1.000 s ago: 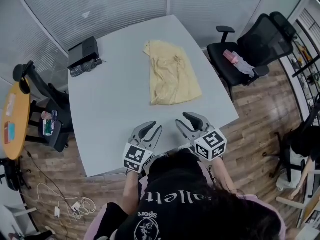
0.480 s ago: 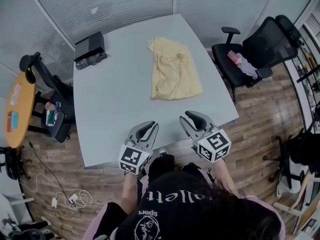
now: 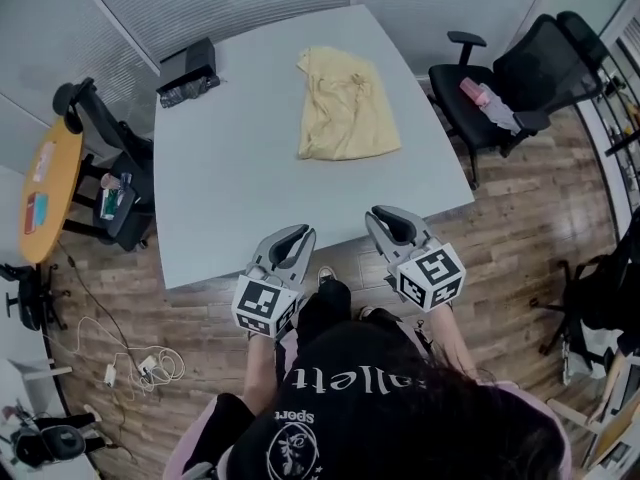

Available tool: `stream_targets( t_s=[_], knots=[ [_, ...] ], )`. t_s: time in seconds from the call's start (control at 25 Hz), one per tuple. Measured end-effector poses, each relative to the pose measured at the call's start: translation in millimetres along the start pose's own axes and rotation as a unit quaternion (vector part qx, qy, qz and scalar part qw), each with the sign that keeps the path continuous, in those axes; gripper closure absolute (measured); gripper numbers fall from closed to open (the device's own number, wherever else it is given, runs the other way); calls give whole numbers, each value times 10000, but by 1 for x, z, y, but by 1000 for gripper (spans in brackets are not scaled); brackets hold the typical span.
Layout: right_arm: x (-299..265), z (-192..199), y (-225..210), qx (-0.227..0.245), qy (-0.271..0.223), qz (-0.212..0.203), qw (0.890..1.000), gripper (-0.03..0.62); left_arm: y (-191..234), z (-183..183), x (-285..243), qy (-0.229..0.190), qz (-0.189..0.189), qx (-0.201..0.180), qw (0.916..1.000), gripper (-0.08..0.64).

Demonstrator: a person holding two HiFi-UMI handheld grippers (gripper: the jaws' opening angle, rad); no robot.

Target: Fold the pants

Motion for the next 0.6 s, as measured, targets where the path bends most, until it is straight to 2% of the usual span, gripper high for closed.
stream_targets(
  t_s=[0.6],
  knots=[
    [77,33,55,361,151,-447,9982,552,-89,21,61,-137,-225,165,9995,506]
  ],
)
Point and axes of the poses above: the fingertips, and each gripper's own axes: x backward along the fingers, y to its left, z out of its underside, the point moved 4 cm from there along x, backward along the fingers, and after that the axes turned 4 degrees about -z, right-handed, at the moved point
